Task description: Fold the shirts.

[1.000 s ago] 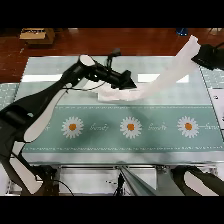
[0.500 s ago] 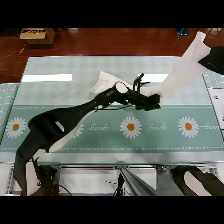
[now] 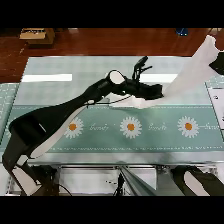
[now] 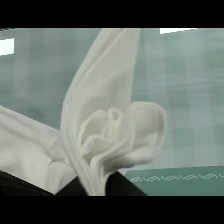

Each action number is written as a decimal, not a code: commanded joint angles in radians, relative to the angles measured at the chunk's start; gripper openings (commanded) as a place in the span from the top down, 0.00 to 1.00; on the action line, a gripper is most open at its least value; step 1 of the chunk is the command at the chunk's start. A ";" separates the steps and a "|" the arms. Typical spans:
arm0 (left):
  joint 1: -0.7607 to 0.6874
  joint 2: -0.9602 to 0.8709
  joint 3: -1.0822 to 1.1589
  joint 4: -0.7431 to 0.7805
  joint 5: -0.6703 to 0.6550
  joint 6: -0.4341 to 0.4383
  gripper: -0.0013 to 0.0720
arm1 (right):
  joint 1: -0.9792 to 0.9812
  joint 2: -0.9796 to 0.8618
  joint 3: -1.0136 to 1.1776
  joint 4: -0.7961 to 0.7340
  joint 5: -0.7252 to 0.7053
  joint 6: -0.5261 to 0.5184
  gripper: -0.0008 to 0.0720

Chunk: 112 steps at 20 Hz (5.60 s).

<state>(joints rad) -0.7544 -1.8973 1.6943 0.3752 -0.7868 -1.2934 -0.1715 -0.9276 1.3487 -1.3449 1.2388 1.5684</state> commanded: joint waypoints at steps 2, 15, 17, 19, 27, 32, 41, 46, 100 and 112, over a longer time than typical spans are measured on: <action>0.050 -0.028 -0.004 0.103 0.045 -0.140 0.96 | 0.000 0.002 0.001 0.021 0.008 -0.026 0.94; -0.016 -0.146 0.019 -0.474 0.117 0.029 0.96 | 0.000 0.079 0.001 0.084 0.143 -0.027 0.94; 0.112 -0.073 0.019 -0.281 0.035 0.029 0.96 | 0.001 0.079 0.001 0.106 0.151 -0.023 0.94; 0.253 0.020 0.020 -0.094 -0.090 0.029 0.96 | 0.001 0.076 0.000 0.148 0.138 -0.018 0.94; 0.768 0.500 0.020 0.037 -0.386 0.082 0.96 | 0.225 -0.006 -0.120 0.161 -0.066 0.058 0.94; 0.971 0.752 0.020 0.037 -0.447 0.082 0.96 | 0.465 -0.197 -0.181 0.139 -0.418 0.149 0.94; 1.019 0.881 0.019 0.041 -0.587 0.081 0.96 | 0.742 -0.585 -0.181 0.143 -0.767 0.339 0.52; 1.019 0.880 0.019 0.138 -0.587 0.077 0.96 | 0.613 -0.412 -0.180 0.093 -0.622 0.295 0.29; 1.019 0.748 -0.351 0.325 -0.360 0.097 0.90 | -0.938 0.094 -0.081 -0.351 0.586 -0.019 0.94; 1.049 0.752 -0.348 0.325 -0.298 0.112 0.90 | -1.241 0.266 -0.595 -0.674 0.481 -0.104 0.91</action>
<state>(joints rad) 0.2890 -1.1469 1.3457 0.6998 -1.1175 -1.1843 -1.3766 -0.6788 0.8593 -1.9312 1.7397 1.5002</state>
